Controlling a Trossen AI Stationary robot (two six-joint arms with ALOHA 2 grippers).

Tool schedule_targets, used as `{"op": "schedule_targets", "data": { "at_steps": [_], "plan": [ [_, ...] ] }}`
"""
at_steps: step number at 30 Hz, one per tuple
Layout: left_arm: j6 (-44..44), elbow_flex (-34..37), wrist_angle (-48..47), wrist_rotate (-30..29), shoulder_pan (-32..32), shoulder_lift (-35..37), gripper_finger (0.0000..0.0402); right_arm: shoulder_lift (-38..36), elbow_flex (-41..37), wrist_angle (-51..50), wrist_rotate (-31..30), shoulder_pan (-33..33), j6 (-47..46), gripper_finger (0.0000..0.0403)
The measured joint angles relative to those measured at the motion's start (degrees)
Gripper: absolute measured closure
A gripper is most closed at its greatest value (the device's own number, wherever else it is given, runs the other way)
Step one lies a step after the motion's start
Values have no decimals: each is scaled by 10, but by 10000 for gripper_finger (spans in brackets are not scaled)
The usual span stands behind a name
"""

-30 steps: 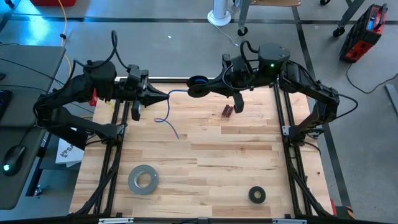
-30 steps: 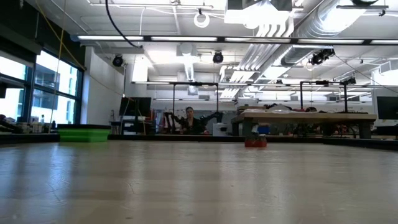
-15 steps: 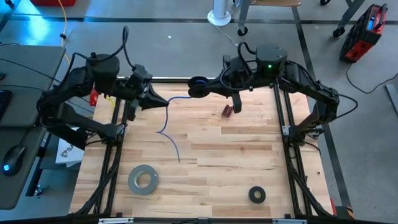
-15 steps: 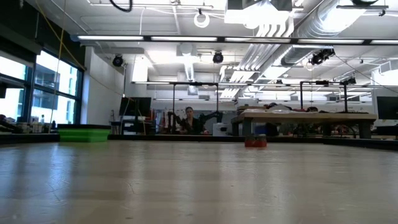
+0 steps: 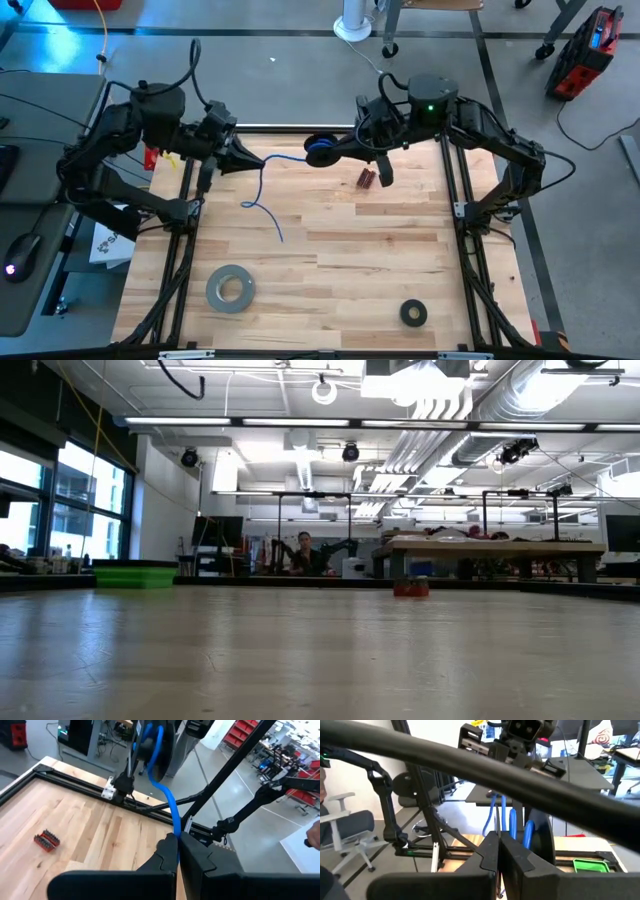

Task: Coil cords
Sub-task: Coil the blue wire onto a spool

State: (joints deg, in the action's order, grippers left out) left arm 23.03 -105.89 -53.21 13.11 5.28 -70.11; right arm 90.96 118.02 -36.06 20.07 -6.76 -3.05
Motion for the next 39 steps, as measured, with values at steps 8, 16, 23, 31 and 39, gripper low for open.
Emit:
{"op": "schedule_targets", "data": {
  "at_steps": [8,16,23,31,39],
  "plan": [
    [10,-20,2,31,20,-20,401,6,0,-25,14,1,-14,403],
    [-20,-106,-19,98,46,-88,401,27,0,-25,46,17,-27,403],
    [-54,-181,-64,131,72,-135,401,28,0,-26,70,31,-30,403],
    [-78,-217,-71,166,91,-167,401,32,0,-10,72,39,-41,403],
    [-109,-223,-56,188,94,-191,401,40,0,17,84,39,-47,403]
  ]
}}
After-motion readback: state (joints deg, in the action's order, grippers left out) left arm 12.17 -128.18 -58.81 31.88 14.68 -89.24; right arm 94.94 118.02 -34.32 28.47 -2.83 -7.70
